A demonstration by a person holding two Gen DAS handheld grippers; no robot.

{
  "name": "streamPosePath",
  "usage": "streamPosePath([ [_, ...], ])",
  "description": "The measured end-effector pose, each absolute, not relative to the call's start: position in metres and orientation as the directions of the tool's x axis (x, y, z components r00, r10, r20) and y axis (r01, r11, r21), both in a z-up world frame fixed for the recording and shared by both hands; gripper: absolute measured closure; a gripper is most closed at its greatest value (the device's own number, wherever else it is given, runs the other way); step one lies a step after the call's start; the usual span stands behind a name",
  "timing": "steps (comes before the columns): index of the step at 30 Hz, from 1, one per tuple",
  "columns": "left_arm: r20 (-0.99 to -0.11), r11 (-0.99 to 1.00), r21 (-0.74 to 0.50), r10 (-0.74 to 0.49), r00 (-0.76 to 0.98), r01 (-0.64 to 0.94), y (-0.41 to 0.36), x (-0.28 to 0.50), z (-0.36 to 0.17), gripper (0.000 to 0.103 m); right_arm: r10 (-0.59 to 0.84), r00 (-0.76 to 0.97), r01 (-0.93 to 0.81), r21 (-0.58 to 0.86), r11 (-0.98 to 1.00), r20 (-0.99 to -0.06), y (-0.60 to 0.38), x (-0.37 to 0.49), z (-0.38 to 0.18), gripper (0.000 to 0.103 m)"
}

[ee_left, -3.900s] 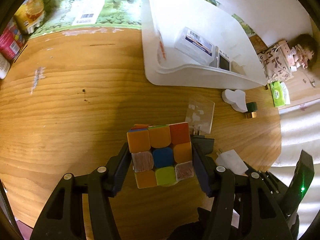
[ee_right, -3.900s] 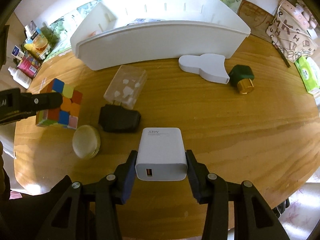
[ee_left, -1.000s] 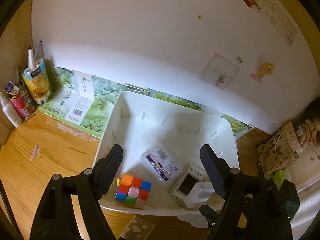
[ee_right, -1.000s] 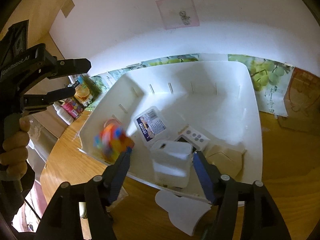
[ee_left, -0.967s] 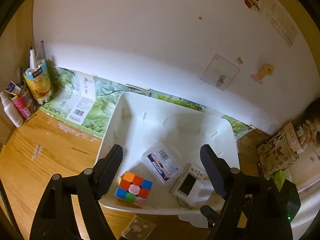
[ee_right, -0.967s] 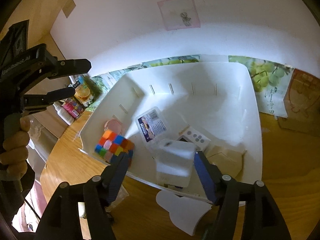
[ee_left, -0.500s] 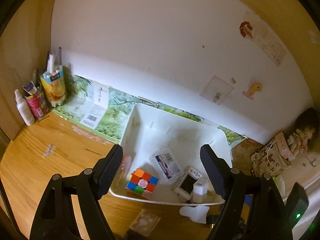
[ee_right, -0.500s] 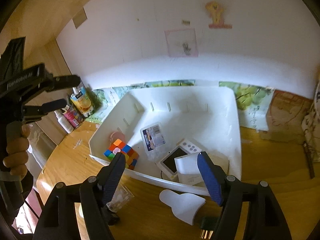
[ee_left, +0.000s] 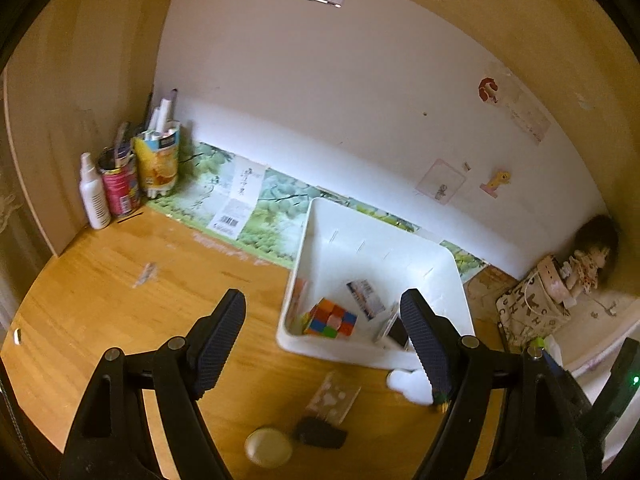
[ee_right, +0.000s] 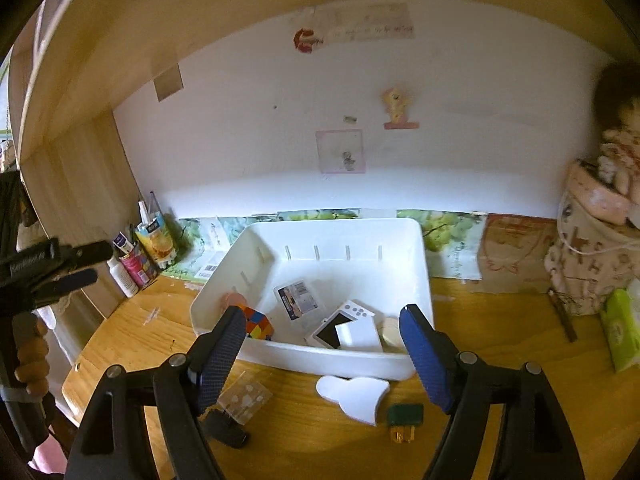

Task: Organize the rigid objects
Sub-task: 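Lift both open tools out of the tray and back over the desk, then grasp the gold dome object with the left tool while the right tool grasps the green-capped bottle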

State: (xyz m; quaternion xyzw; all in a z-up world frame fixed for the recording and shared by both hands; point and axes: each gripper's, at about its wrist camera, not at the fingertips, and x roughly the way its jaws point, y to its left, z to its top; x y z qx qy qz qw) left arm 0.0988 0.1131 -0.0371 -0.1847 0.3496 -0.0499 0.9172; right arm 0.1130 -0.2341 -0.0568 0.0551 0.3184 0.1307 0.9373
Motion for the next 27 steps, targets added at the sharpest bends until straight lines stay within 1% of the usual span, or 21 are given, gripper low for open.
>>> streamPosePath([
  [6,-0.625,0.934,-0.357,-0.219,0.749,-0.025,0.129,0.070,-0.046,0.021,0.241,0.791,-0.185,0.156,0.970,-0.562,-0.227,0.075,-0.053,0.023],
  [15,-0.677,0.931,-0.364,-0.267,0.686,0.003,0.134,0.047,-0.070,0.021,0.143,0.821,-0.124,0.072,0.990,-0.553,-0.210,0.021,-0.061,0.023],
  [20,-0.729,0.948,-0.314,-0.276,0.626,0.053,0.127,0.042,-0.086,0.021,0.100,0.816,-0.081,0.058,0.995,-0.570,-0.204,-0.002,-0.073,0.023],
  [27,-0.826,0.964,-0.260,-0.247,0.507,0.046,0.118,0.041,-0.120,0.021,0.059,0.785,-0.065,0.013,0.998,-0.616,-0.200,-0.020,-0.092,0.023],
])
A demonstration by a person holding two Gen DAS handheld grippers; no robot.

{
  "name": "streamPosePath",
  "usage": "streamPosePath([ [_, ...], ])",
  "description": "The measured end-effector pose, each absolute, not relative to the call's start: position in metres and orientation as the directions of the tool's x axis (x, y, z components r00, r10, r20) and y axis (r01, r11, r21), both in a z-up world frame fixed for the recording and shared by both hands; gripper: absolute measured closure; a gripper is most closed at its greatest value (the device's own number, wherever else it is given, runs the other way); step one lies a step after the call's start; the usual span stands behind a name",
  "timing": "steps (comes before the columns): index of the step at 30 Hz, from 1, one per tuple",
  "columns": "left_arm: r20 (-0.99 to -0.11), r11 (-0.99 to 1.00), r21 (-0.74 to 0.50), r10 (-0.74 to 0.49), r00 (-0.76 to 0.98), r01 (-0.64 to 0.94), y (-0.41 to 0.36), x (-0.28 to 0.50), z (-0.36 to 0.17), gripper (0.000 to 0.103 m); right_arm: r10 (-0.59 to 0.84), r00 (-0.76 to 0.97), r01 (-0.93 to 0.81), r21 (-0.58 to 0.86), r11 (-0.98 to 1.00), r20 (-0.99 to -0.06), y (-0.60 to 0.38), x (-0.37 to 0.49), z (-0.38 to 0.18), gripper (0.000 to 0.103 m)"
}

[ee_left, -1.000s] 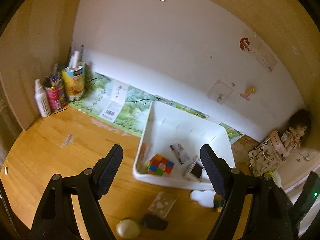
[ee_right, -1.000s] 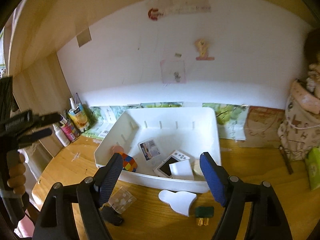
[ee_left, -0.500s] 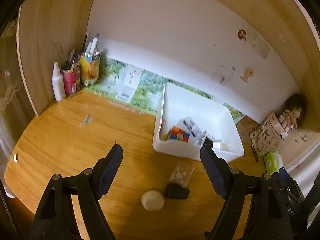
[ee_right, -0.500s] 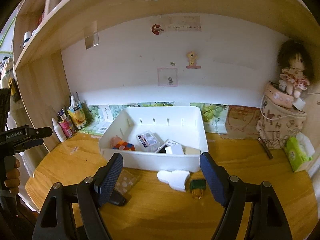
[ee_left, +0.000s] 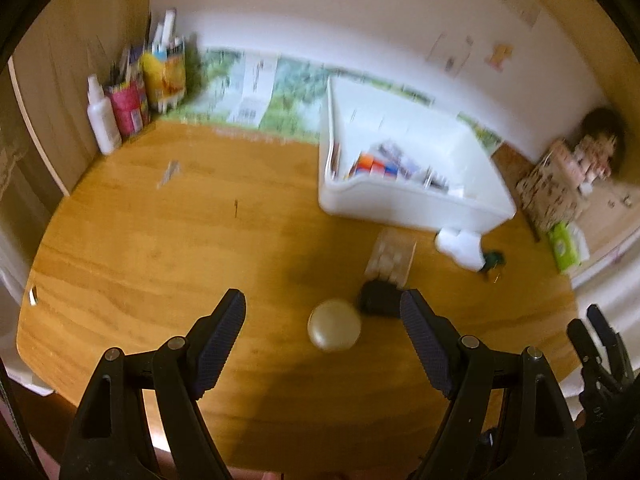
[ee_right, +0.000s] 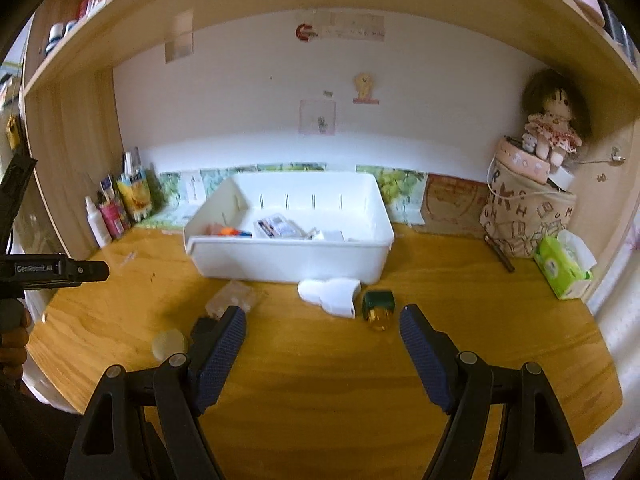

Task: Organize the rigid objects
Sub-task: 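Grasp the gold dome object with the left tool while the right tool grasps the green-capped bottle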

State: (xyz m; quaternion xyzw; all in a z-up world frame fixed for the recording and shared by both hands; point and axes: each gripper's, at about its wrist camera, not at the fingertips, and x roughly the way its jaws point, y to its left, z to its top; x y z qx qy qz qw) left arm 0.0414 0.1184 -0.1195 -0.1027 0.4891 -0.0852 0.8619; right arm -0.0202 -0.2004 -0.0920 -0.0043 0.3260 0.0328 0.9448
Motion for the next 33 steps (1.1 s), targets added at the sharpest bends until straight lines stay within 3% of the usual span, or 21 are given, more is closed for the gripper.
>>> streamPosePath([
  [14,-0.941,0.980,-0.191,-0.170,0.292,-0.047,0.088,0.051,-0.180,0.021,0.109,0.700,-0.176,-0.023,0.984,-0.705,-0.220,0.003,-0.116,0.023],
  [33,-0.979,0.946,-0.120,-0.063,0.193,-0.301,0.072,0.064,-0.220,0.021,0.176,0.593,-0.336,-0.042,0.941,-0.785,-0.269,0.080,-0.149,0.023],
])
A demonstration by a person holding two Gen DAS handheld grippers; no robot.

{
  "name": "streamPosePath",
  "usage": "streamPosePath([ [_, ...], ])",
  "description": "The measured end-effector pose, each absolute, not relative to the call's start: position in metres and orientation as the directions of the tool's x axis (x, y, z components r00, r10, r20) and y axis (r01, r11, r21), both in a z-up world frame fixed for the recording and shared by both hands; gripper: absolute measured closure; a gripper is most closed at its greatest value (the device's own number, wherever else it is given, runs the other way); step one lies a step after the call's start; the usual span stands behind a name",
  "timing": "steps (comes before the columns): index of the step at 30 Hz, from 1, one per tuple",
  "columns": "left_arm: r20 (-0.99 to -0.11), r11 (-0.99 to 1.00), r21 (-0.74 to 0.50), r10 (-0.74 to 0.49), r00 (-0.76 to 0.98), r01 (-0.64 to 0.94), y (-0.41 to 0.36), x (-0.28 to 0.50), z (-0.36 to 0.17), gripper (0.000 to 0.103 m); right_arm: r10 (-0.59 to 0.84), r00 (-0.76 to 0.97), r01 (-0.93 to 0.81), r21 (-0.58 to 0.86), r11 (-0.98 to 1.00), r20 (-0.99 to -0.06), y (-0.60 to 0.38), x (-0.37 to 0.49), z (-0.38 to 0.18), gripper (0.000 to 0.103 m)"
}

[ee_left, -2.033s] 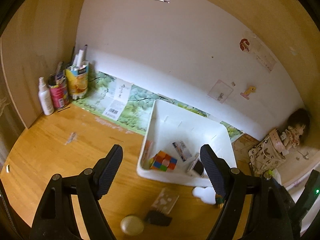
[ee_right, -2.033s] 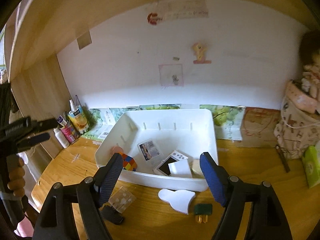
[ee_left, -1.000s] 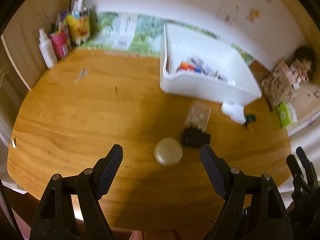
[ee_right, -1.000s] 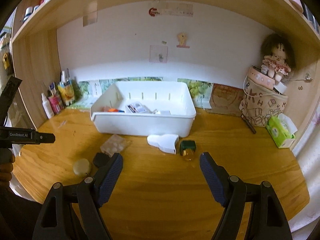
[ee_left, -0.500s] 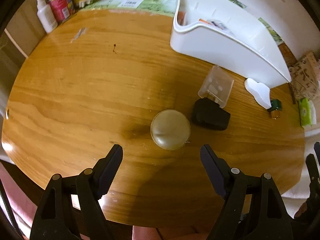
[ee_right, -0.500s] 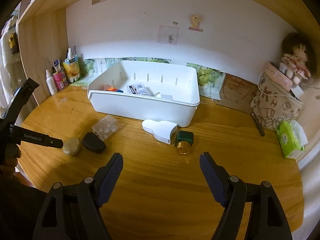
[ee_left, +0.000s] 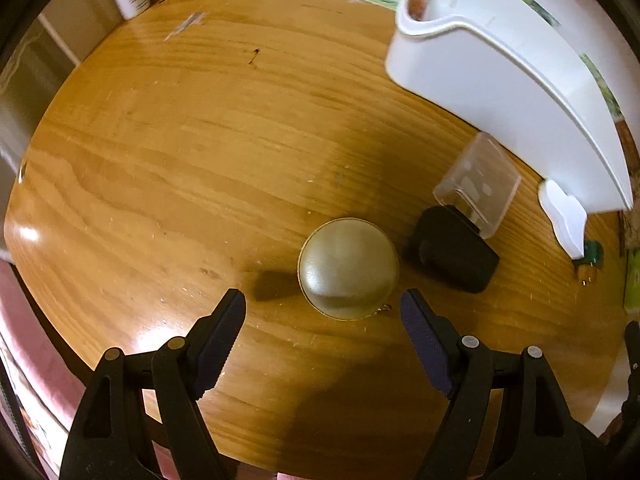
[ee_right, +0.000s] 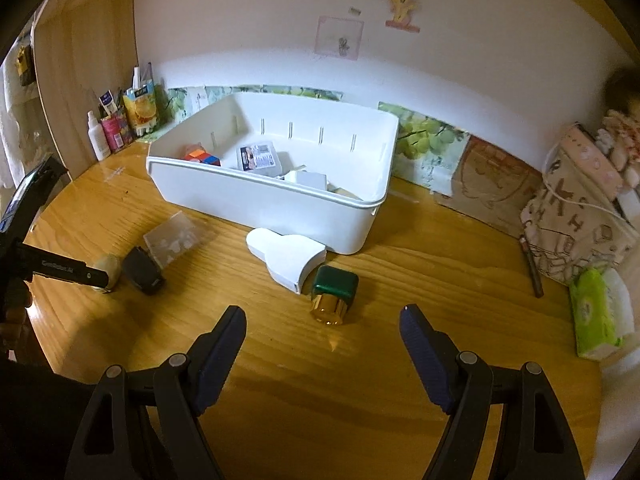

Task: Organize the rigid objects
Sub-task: 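Grasp the gold dome object with the left tool while the right tool grasps the green-capped bottle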

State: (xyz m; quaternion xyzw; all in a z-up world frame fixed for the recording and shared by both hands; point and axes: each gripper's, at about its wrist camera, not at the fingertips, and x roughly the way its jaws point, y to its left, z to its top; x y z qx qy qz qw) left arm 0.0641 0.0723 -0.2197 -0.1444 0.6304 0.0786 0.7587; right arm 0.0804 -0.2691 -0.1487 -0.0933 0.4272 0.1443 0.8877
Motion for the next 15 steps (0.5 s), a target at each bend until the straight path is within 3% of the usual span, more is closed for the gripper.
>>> streamPosePath([
  [15,-0.978,0.913,-0.096,-0.012,0.209,-0.397,0.065,0.060,-0.231,0.021,0.248,0.459,-0.412,0.043,0.910,-0.853,-0.278,0.128,-0.194,0.023],
])
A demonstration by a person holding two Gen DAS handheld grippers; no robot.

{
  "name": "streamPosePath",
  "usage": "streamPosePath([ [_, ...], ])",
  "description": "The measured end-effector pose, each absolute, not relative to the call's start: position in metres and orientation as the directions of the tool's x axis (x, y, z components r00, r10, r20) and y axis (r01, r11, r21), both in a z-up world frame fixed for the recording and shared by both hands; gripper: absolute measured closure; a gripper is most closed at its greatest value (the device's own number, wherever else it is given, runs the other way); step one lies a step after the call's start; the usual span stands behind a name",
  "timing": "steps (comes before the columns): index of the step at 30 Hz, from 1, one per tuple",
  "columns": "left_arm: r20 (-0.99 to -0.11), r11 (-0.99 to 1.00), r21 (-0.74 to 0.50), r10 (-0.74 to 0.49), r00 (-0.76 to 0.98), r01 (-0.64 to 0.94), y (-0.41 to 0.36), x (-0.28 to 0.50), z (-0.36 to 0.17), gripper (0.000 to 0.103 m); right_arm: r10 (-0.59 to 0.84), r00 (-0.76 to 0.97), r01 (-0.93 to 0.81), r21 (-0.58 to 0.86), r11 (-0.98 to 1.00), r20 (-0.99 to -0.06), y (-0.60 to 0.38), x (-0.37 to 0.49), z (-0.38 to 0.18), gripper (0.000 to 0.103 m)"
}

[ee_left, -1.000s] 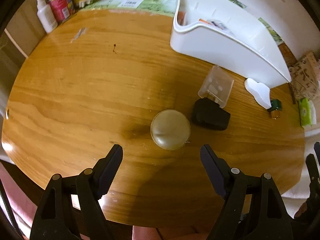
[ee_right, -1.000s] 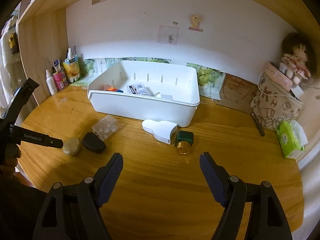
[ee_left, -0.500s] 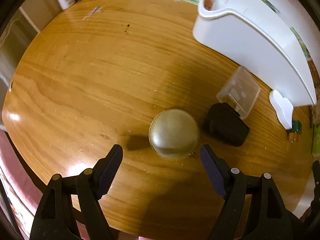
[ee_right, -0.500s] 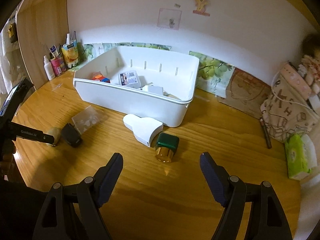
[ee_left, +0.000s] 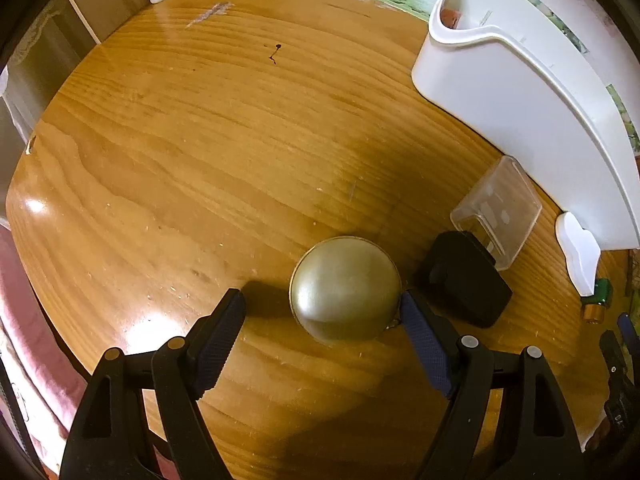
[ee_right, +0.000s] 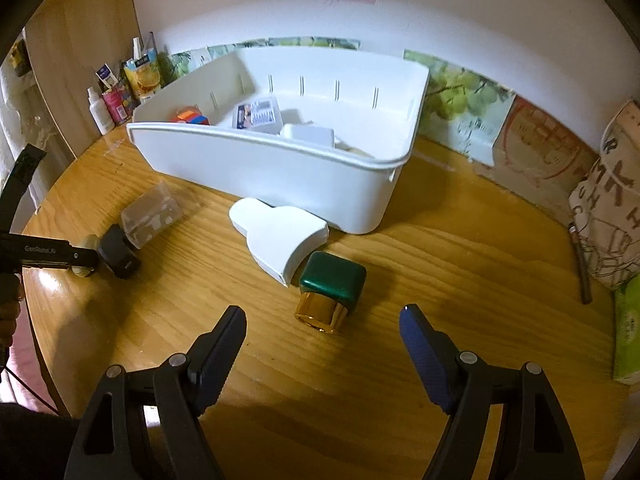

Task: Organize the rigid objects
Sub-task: 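Grasp the gold dome object with the left tool while the right tool grasps the green-capped bottle, then carry the gold dome and green-capped bottle into the tray and open both tools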

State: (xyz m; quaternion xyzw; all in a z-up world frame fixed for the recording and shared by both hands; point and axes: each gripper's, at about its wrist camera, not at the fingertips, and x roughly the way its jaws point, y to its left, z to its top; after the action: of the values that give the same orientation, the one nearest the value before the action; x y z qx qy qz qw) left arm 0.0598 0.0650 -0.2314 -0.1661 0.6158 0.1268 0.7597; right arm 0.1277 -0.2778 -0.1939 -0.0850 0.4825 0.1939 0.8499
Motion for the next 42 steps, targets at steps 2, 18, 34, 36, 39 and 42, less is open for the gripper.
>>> streamPosePath([
  [2,-0.978,0.913,-0.081,0.004,0.207,-0.400,0.063,0.060,-0.231,0.022,0.261,0.453,-0.408,0.062,0.911,-0.852,-0.279,0.132,-0.198,0.024],
  [18,-0.985,0.917,-0.067,0.003,0.174,-0.393,0.046,0.075,-0.217,0.044,0.283,0.433,-0.385,0.108,0.917,-0.856,-0.280,0.152,-0.222,0.044],
  [34,-0.986,0.904,-0.044,0.029,0.163,-0.425,0.050,0.082,-0.212,0.044,0.324,0.390,-0.366,0.178,0.913,-0.862,-0.289,0.152,-0.225,0.062],
  [36,-0.985,0.902,-0.042,0.035,0.169,-0.430,0.050,0.080,-0.206,0.044,0.332,0.390,-0.357,0.191,0.914,-0.859,-0.292,0.150,-0.224,0.063],
  [39,-0.983,0.900,-0.035,0.047,0.178,-0.434,0.049,0.076,-0.197,0.044,0.343,0.394,-0.356,0.203,0.912,-0.853,-0.295,0.147,-0.221,0.063],
  [42,-0.979,0.899,-0.038,0.055,0.197,-0.436,0.048,0.073,-0.183,0.044,0.356,0.399,-0.362,0.212,0.908,-0.845,-0.299,0.145,-0.217,0.063],
])
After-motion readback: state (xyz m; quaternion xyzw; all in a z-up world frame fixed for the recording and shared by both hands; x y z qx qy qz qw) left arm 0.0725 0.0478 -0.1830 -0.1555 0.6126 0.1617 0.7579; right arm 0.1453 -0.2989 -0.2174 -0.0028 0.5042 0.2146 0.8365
